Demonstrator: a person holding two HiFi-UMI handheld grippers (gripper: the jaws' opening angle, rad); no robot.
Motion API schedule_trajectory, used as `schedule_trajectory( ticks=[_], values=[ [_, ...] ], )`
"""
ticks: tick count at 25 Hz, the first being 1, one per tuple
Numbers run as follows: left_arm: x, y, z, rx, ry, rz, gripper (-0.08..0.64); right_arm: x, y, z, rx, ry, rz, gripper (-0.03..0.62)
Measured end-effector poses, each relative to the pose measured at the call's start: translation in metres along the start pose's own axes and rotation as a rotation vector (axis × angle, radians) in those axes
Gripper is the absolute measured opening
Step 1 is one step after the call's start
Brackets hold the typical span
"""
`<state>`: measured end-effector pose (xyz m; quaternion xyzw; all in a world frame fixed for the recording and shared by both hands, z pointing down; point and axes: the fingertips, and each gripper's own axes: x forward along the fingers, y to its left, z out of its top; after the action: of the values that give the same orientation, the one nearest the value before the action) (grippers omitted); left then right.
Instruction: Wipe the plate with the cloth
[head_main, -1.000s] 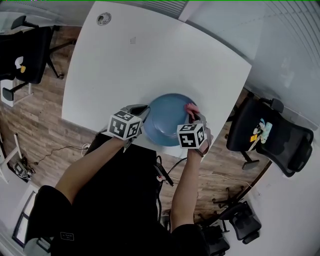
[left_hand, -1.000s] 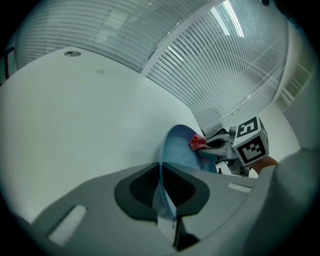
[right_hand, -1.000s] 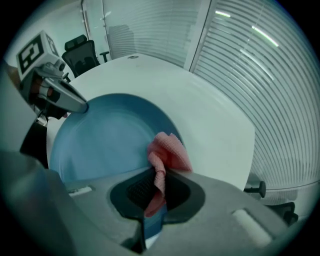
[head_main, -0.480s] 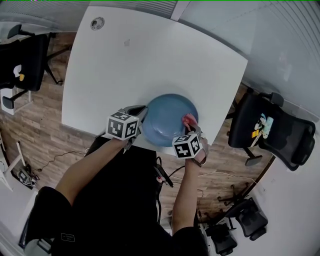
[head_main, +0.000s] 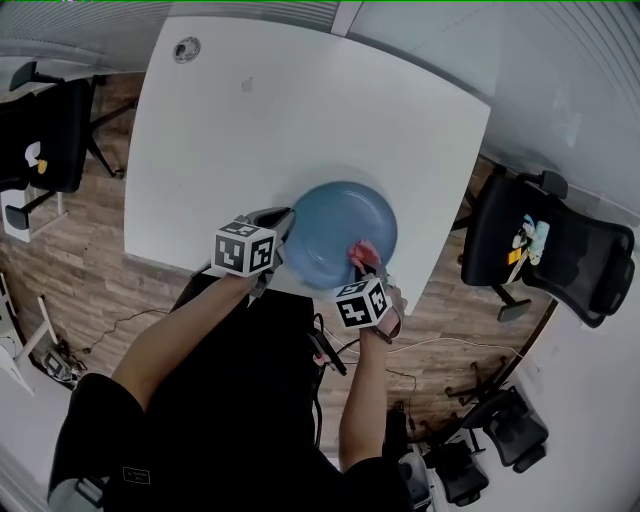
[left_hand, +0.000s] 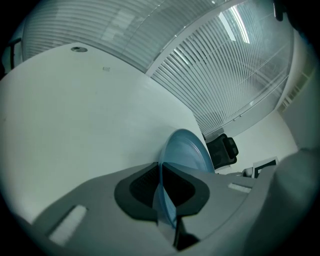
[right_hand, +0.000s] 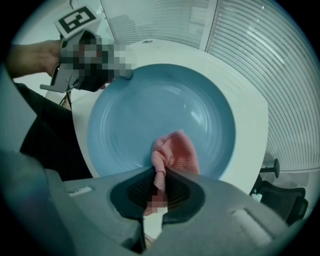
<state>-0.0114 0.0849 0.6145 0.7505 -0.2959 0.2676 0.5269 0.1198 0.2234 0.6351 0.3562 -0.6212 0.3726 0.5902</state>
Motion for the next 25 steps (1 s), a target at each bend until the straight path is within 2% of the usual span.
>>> schedule_trajectory(
  ticks=[11, 22, 25],
  values=[
    [0.0, 0.0, 0.0, 0.004, 0.001, -0.014, 0.025, 0.001, 0.061, 0.018, 0.055, -0.054, 0.191, 0.021],
    [0.001, -0.003, 0.0, 0.003, 0.003, -0.027, 0.026, 0.0, 0.097, 0.062, 0.051, -0.135, 0.315, 0.021],
    [0.002, -0.004, -0.001, 0.003, 0.003, -0.026, 0.026, -0.002, 0.104, 0.075, 0.007, -0.167, 0.309, 0.021]
  ],
)
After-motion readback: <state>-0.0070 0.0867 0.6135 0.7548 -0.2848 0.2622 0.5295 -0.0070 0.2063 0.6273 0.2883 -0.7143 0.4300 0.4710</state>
